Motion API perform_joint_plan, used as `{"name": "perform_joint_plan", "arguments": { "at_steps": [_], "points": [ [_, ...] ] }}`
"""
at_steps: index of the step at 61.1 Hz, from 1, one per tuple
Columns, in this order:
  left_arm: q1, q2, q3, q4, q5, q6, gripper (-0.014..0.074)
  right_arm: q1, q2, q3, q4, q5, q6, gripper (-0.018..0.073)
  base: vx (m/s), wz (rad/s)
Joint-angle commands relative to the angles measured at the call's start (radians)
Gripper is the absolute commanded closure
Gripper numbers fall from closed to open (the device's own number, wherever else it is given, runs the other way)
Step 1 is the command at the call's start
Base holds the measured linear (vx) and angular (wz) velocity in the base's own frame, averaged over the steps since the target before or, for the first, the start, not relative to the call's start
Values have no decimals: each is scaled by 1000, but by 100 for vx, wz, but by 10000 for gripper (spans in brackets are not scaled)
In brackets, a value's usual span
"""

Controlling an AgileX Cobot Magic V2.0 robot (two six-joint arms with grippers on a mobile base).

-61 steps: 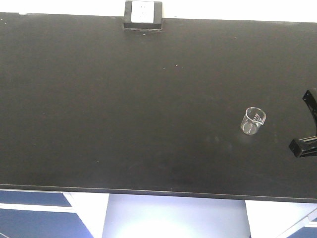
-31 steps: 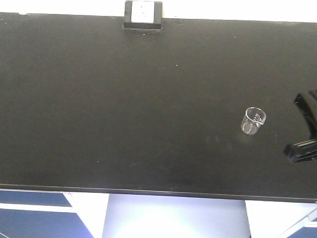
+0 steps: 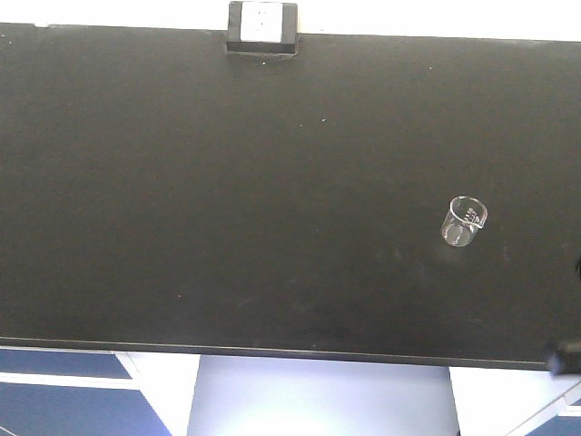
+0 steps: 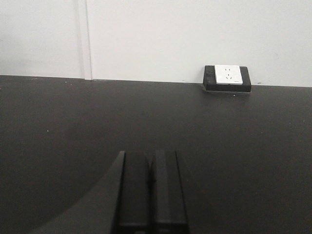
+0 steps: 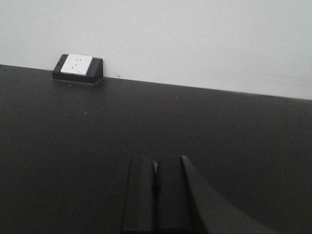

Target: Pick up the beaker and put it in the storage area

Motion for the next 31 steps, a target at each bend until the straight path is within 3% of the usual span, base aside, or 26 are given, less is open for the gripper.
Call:
{"name": "perform_joint_plan", "arguments": {
  "at_steps": [1, 9, 31],
  "points": [
    [-8, -17, 22, -6, -80, -6, 605, -41, -90, 51, 22, -77, 15, 567, 0, 0],
    [-8, -17, 22, -6, -80, -6, 605, -87, -193, 47, 9, 34, 0, 567, 0, 0],
    [-8, -17, 22, -6, -80, -6, 605, -105, -216, 47, 7, 42, -9, 567, 0, 0]
  ]
}}
